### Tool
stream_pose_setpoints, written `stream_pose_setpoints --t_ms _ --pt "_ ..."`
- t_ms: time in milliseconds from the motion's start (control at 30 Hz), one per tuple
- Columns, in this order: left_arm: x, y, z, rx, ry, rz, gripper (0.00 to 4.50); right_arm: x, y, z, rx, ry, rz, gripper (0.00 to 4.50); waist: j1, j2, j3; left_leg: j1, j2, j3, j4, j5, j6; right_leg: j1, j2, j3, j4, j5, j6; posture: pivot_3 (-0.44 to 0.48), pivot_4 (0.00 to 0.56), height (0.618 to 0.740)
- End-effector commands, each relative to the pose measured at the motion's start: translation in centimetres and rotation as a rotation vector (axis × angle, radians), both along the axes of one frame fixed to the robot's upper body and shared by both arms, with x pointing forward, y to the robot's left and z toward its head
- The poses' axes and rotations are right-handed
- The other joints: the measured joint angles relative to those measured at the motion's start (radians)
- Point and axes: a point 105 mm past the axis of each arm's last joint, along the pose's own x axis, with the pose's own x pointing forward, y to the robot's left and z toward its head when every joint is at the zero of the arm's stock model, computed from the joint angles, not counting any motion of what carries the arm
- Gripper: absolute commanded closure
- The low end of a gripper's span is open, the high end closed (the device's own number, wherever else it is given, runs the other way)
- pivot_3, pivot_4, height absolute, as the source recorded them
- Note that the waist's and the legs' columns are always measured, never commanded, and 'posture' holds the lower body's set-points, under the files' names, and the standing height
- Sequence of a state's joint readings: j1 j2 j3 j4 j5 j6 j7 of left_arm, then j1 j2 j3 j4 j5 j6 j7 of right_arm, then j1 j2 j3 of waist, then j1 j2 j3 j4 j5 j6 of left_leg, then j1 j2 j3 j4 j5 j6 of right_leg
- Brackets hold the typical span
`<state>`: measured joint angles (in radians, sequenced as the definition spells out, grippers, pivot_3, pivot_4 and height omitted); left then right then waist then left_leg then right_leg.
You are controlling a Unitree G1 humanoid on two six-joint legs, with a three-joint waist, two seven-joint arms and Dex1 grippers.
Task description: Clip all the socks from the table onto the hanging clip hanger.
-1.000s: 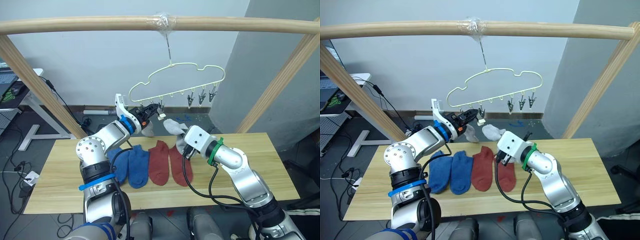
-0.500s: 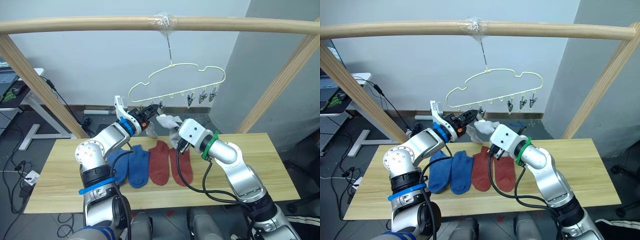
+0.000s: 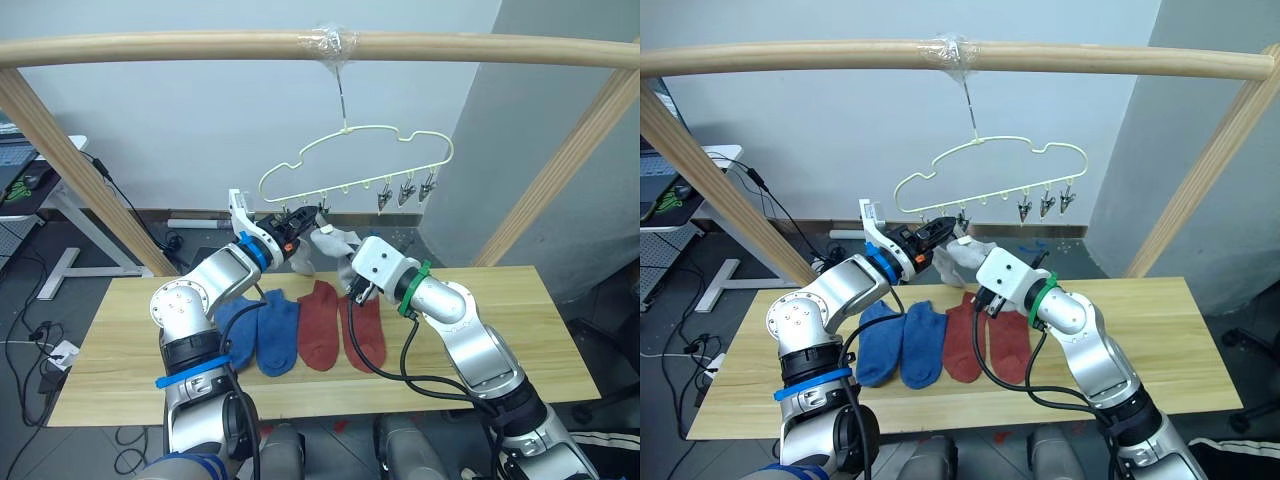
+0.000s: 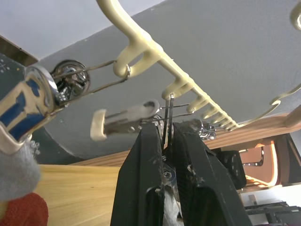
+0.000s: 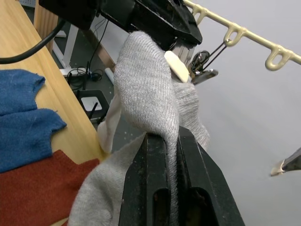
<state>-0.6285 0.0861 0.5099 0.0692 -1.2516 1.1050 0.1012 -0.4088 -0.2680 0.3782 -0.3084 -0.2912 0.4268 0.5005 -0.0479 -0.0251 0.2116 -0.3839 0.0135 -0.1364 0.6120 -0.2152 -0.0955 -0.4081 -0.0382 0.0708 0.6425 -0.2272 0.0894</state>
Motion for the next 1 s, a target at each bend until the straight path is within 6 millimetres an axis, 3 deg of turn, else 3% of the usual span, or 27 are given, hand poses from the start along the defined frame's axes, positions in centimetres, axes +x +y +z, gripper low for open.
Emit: stream_pose_setpoints --t_ms 33,367,500,733,1000 --pt "-0.5 -0.3 1.2 -0.012 -0.053 -0.023 3.22 -0.2 0.3 1.3 0.019 -0.049 0.017 4.5 0.0 0.0 0.0 0.0 0.0 0.0 0.0 0.0 0.0 0.0 0.0 0.0 0.0 0.0 0.0 0.018 0.172 0.74" --pt "-0.7 -0.3 1.3 -0.016 -0.061 -0.033 0.13 -0.1 0.3 1.4 0.026 -0.046 0.016 4.5 0.001 0.0 0.0 -0.001 0.0 0.0 0.0 0.0 0.0 -0.002 0.0 0.0 0.0 0.0 0.0 0.018 0.174 0.74" --pt "-1.7 0.5 1.7 -0.009 -0.081 -0.062 0.03 0.1 0.8 0.7 0.045 -0.019 0.039 4.5 -0.001 -0.001 0.0 -0.001 0.0 0.0 -0.001 0.0 0.0 -0.002 0.0 0.0 0.0 0.0 0.0 0.018 0.174 0.74" --pt "-5.2 2.6 2.6 0.167 -0.159 -0.204 0.03 1.3 1.1 0.0 0.108 0.056 0.089 4.5 -0.008 -0.001 0.002 -0.002 0.001 0.0 -0.003 0.0 0.0 -0.004 0.0 0.0 0.001 -0.001 -0.002 0.023 0.18 0.74" --pt "-7.1 3.2 3.6 0.351 -0.208 -0.286 0.03 3.1 2.3 -0.9 0.198 0.161 0.146 4.5 0.001 -0.002 0.002 -0.002 0.001 0.0 -0.003 0.0 0.0 -0.004 0.0 0.0 0.001 -0.004 -0.007 0.072 0.184 0.74"
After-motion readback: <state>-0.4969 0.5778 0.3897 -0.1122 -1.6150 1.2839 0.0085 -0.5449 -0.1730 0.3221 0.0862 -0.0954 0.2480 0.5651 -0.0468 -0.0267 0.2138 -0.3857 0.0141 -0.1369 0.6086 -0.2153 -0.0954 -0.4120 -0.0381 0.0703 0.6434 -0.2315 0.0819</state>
